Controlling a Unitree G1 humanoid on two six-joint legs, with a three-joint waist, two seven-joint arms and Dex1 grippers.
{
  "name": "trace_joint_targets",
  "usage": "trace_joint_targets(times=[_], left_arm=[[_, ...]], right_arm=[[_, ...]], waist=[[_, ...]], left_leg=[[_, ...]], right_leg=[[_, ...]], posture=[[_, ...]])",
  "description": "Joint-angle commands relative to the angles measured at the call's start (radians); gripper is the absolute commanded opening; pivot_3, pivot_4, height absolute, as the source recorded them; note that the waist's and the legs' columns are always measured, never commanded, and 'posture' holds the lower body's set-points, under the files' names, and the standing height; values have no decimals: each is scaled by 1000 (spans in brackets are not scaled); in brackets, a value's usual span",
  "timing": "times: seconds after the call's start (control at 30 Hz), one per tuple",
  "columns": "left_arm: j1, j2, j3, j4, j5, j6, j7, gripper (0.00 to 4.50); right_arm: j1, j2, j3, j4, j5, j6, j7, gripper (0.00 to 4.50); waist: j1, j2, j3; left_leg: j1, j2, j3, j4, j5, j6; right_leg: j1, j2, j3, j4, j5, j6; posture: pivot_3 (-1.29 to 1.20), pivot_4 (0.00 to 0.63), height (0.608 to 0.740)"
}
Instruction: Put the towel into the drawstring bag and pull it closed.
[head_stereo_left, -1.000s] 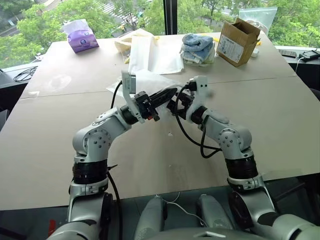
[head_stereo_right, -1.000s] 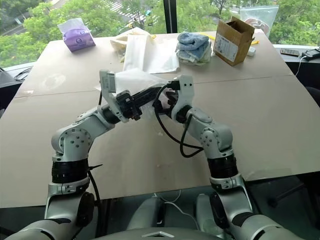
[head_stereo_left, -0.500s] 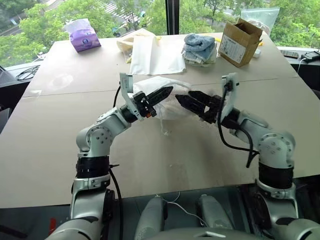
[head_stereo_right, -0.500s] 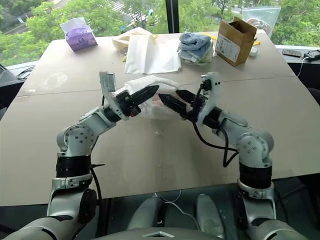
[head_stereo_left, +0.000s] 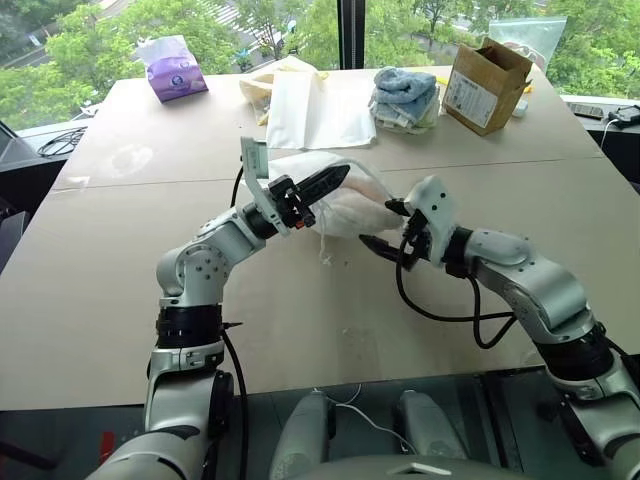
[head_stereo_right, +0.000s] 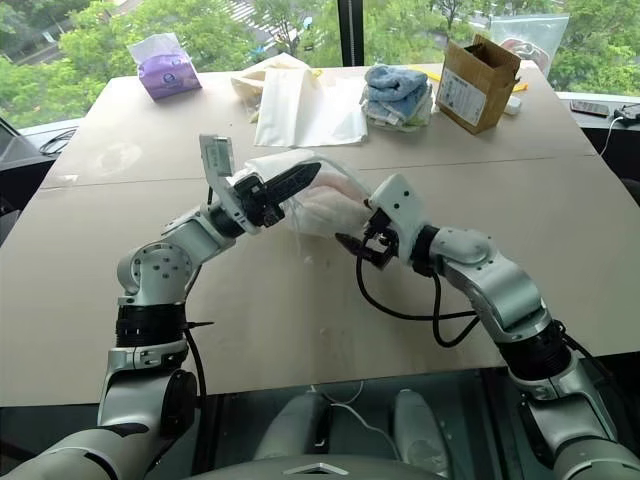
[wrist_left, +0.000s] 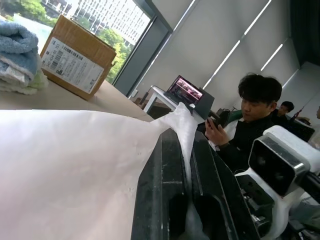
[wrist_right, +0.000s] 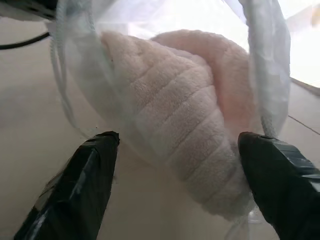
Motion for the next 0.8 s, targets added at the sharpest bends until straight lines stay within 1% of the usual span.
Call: trace_joint_targets(times=[0.03, 0.07, 0.17, 0.2, 0.33, 0.4, 0.5, 0.63, 0.77, 0.8], left_arm=[[-11, 3, 4, -37, -10, 0, -8, 0], [-12, 4, 4, -37, -9, 0, -9, 0], [-15, 4, 4, -37, -8, 1, -9, 0], [-16, 4, 2, -36, -6, 0, -10, 0], [-17, 4, -4, -35, -5, 1, -18, 0], [-18, 2, -7, -36, -10, 6, -26, 0], [-22, -10, -25, -38, -11, 12, -41, 0], [-35, -23, -35, -31, -7, 7, -50, 0], [-50, -35, -21, -15, -7, -6, -41, 0], [-50, -36, -18, -13, -5, -10, -38, 0]], right_arm=[[-27, 18, -39, 5, -31, -44, -8, 2241], [-31, 18, -36, 14, -47, -50, -8, 1620], [-40, 37, -42, 26, -60, -55, -5, 230], [-43, 48, -48, 26, -54, -51, -5, 105], [-63, 127, -98, 11, 14, 3, -13, 105], [-77, 150, -97, 8, 23, 27, -11, 105], [-118, 197, -55, 49, -5, 32, -17, 105], [-151, 274, -15, 162, -51, 15, -41, 105], [-152, 303, -11, 232, -107, 0, -73, 105], [-148, 298, -16, 220, -100, 20, -65, 760]], waist=[[-1, 0, 0], [-1, 0, 0], [0, 0, 0], [0, 0, 0], [-2, 0, 0], [-2, 0, 0], [-2, 0, 0], [-3, 0, 0], [-3, 0, 0], [-3, 0, 0]], left_leg=[[0, 0, 0, 0, 0, 0], [0, 0, 0, 0, 0, 0], [0, 0, 0, 0, 0, 0], [0, 0, 0, 0, 0, 0], [0, 0, 0, 0, 0, 0], [0, 0, 0, 0, 0, 0], [0, 0, 0, 0, 0, 0], [0, 0, 0, 0, 0, 0], [0, 0, 0, 0, 0, 0], [0, 0, 0, 0, 0, 0]], right_leg=[[0, 0, 0, 0, 0, 0], [0, 0, 0, 0, 0, 0], [0, 0, 0, 0, 0, 0], [0, 0, 0, 0, 0, 0], [0, 0, 0, 0, 0, 0], [0, 0, 0, 0, 0, 0], [0, 0, 0, 0, 0, 0], [0, 0, 0, 0, 0, 0], [0, 0, 0, 1, 0, 0], [0, 0, 0, 1, 0, 0]], posture=[[0, 150, 740], [0, 150, 740], [0, 150, 740], [0, 150, 740], [0, 150, 740], [0, 150, 740], [0, 150, 740], [0, 150, 740], [0, 150, 740], [0, 150, 740]])
